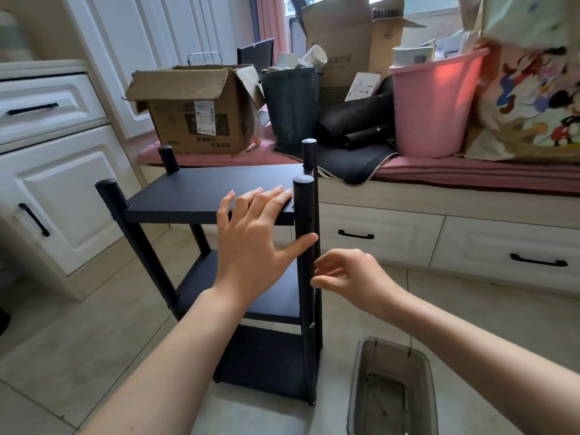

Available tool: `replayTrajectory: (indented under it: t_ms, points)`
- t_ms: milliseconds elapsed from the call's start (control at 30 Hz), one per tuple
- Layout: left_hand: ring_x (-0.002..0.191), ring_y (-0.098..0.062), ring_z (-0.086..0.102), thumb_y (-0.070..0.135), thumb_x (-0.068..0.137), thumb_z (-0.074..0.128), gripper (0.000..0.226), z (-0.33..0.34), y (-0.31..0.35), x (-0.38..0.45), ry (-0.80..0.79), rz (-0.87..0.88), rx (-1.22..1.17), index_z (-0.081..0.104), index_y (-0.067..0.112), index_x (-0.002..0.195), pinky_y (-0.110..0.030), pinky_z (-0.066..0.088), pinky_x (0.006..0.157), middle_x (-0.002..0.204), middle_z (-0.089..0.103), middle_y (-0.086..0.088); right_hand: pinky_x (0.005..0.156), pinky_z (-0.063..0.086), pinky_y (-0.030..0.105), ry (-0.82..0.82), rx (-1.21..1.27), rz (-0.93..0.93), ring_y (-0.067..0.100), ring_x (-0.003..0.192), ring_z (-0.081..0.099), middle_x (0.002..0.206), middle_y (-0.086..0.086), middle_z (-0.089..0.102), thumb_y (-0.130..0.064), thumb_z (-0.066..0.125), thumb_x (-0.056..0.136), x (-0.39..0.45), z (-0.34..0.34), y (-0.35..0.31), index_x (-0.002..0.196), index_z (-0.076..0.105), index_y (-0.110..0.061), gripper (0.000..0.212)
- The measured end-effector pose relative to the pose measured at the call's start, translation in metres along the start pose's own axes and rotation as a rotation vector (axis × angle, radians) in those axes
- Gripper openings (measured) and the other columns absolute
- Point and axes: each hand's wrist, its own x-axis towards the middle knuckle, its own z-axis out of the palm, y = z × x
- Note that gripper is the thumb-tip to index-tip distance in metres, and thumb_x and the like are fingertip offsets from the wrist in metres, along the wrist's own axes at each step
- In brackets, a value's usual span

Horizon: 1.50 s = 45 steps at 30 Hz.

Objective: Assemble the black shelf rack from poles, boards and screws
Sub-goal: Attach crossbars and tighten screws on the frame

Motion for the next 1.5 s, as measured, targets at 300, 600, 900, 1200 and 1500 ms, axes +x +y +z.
replayTrajectory:
  t_ms: [300, 600, 900, 1200, 1500]
  points:
    - [0.126, -0.025, 0.052, 0.067, 0.084, 0.060, 0.066, 0.014, 0.001, 0.000, 0.145, 0.064, 0.078, 0.064, 0.017, 0.127, -0.047, 0.025, 0.112, 0.130, 0.064, -0.001, 0.078, 0.049, 0.013, -0.193, -0.177, 0.282, 0.005, 0.088, 0.067, 0.100, -0.001, 0.074, -0.028, 0.075, 0.086, -0.028, -0.006, 0.120, 0.102, 0.074, -0.017, 0.020]
    - [0.114, -0.030, 0.057, 0.059, 0.082, 0.067, 0.057, 0.019, 0.006, -0.001, 0.250, 0.066, 0.131, 0.068, 0.015, 0.118, -0.044, 0.034, 0.098, 0.119, 0.066, -0.004, 0.078, 0.047, 0.017, -0.472, -0.357, 0.495, 0.012, 0.099, 0.066, 0.111, 0.003, 0.071, -0.027, 0.072, 0.089, -0.072, 0.065, 0.226, 0.109, 0.071, -0.013, 0.025]
    - [0.116, -0.030, 0.052, 0.058, 0.083, 0.060, 0.059, 0.026, 0.009, -0.001, 0.229, 0.008, 0.191, 0.061, 0.014, 0.122, -0.041, 0.031, 0.098, 0.122, 0.061, -0.007, 0.088, 0.046, 0.028, -0.541, -0.428, 0.719, 0.024, 0.113, 0.061, 0.127, 0.012, 0.061, -0.040, 0.059, 0.097, -0.089, 0.111, 0.279, 0.122, 0.055, -0.006, 0.042]
    - [0.117, -0.030, 0.050, 0.060, 0.084, 0.055, 0.055, 0.030, 0.010, 0.000, 0.152, -0.071, 0.302, 0.063, 0.016, 0.115, -0.048, 0.031, 0.106, 0.117, 0.060, -0.006, 0.116, 0.032, 0.044, -0.687, -0.496, 0.668, 0.036, 0.142, 0.032, 0.159, 0.009, 0.027, -0.039, 0.057, 0.096, -0.087, 0.151, 0.299, 0.156, 0.022, -0.025, 0.071]
    - [0.121, -0.036, 0.045, 0.048, 0.085, 0.058, 0.057, 0.034, 0.015, -0.005, 0.238, -0.042, 0.229, 0.058, 0.003, 0.119, -0.060, 0.028, 0.110, 0.121, 0.057, -0.019, 0.110, 0.038, 0.038, -0.525, -0.484, 0.526, 0.032, 0.135, 0.042, 0.148, 0.011, 0.042, -0.018, 0.057, 0.095, -0.058, 0.156, 0.314, 0.147, 0.037, -0.016, 0.056]
